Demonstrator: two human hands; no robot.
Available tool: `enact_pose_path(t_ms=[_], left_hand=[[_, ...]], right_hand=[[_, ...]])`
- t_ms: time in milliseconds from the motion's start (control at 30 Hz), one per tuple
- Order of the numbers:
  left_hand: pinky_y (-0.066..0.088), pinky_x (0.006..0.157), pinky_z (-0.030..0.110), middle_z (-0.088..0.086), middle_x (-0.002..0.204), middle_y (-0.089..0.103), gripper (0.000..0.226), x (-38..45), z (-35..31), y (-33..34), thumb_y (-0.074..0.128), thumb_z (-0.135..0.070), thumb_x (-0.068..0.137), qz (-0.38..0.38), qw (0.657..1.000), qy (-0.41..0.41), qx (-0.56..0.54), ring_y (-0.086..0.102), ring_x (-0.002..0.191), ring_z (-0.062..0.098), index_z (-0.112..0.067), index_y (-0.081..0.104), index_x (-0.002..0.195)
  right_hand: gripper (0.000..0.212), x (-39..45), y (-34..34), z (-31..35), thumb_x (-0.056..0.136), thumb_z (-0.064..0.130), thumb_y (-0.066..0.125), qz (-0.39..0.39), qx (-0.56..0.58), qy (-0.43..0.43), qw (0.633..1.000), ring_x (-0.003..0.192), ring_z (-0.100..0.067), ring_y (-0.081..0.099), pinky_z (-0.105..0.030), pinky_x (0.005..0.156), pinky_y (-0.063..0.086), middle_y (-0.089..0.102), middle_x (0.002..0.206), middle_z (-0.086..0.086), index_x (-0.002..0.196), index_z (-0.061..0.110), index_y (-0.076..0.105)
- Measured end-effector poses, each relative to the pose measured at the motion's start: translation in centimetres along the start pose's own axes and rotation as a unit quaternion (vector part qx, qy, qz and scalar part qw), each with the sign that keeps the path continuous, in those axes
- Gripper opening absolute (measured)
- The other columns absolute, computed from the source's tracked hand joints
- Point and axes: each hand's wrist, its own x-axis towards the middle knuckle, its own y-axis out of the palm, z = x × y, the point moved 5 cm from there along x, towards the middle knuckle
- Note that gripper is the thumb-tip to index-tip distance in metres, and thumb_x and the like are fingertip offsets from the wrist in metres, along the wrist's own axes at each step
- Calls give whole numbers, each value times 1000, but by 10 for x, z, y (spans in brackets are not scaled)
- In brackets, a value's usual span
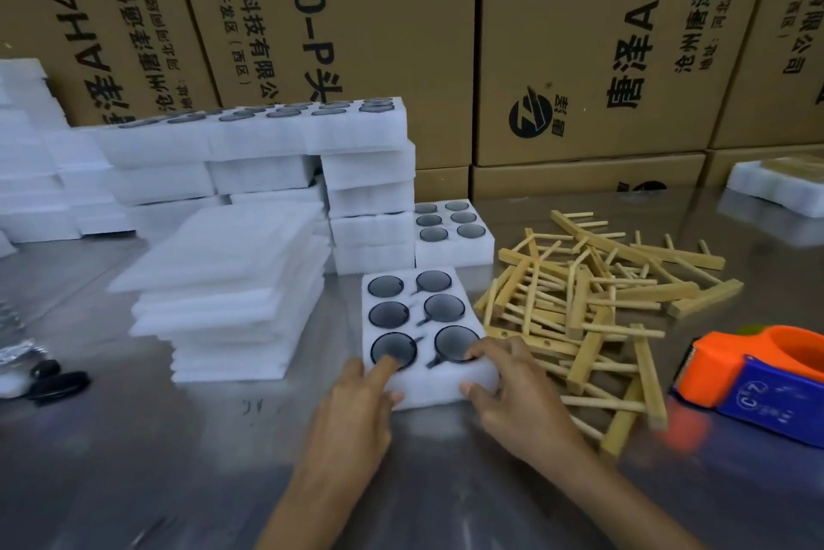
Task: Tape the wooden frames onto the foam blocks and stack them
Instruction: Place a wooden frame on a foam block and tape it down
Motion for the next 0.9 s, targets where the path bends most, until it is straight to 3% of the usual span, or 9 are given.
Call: enact_pose_path(t_ms=[133, 233, 400, 533, 600, 667, 733, 800, 900], left_hand=[[49, 76, 45, 4, 98, 43, 25, 9, -13, 18, 52, -21, 99, -6, 1000, 20, -14, 59, 92, 36, -23, 54, 123], [49, 78, 46, 2, 99, 39, 28, 15, -21, 28, 49, -25, 101, 6, 1000, 25, -4, 58, 94, 34, -26, 50, 128], [45, 87, 35, 1, 109, 51, 61, 15, -24, 15, 50, -21, 95, 62, 997, 27, -22, 57, 102, 27, -44, 29, 147], [43, 95, 42, 11, 117, 61, 47, 57, -16, -70, 56, -23, 84, -178, 982, 65, -4, 54, 110, 33, -17, 59, 130], [32, 109, 51, 20, 134, 53, 51, 88, 4, -105, 55, -27, 87, -236, 969, -1, 68, 46, 127, 40, -10, 54, 135], [6, 120, 57, 25, 155, 28, 66, 113, 39, -118, 56, -35, 92, -144, 970, -140, 141, 19, 146, 42, -11, 34, 149], [3, 120, 59, 25, 158, 23, 70, 121, 63, -114, 51, -43, 94, -34, 955, -230, 182, 15, 147, 44, -13, 26, 153], [14, 118, 56, 22, 147, 39, 61, 123, 66, -110, 48, -39, 94, -19, 954, -232, 187, 28, 140, 45, -13, 33, 148], [13, 119, 55, 19, 150, 37, 60, 122, 57, -106, 48, -31, 95, -18, 960, -213, 183, 25, 141, 47, -18, 31, 151]], right_hand=[[32, 3, -10, -17, 82, 34, 67, -27, -7, 21, 999, 78, -13, 53, -25, 73, 39, 43, 104, 11, 108, 44, 53], [33, -1, -15, -24, 81, 33, 65, -52, -20, 31, 998, 87, -16, 56, -28, 75, 44, 43, 110, 10, 111, 41, 55], [36, -14, -13, -24, 80, 37, 59, -106, -62, 11, 992, 101, -19, 54, -30, 69, 42, 35, 112, 11, 115, 40, 48], [35, -14, -12, -25, 82, 36, 58, -109, -75, 3, 991, 102, -22, 54, -30, 67, 40, 34, 113, 11, 116, 37, 47], [36, -15, -12, -25, 83, 36, 56, -106, -81, 3, 991, 102, -23, 55, -30, 67, 41, 35, 115, 9, 117, 36, 48], [35, -15, -11, -24, 84, 36, 55, -101, -88, 2, 991, 101, -24, 55, -32, 67, 43, 37, 115, 7, 118, 35, 48], [35, -15, -11, -23, 84, 37, 53, -99, -96, 3, 991, 101, -23, 54, -31, 68, 43, 38, 115, 6, 118, 33, 48], [37, -14, -11, -23, 84, 41, 49, -94, -103, 3, 990, 102, -21, 53, -30, 68, 42, 39, 115, 6, 120, 34, 47], [39, -15, -12, -22, 83, 43, 44, -91, -95, 5, 991, 101, -21, 53, -33, 71, 46, 38, 116, 6, 121, 35, 45]])
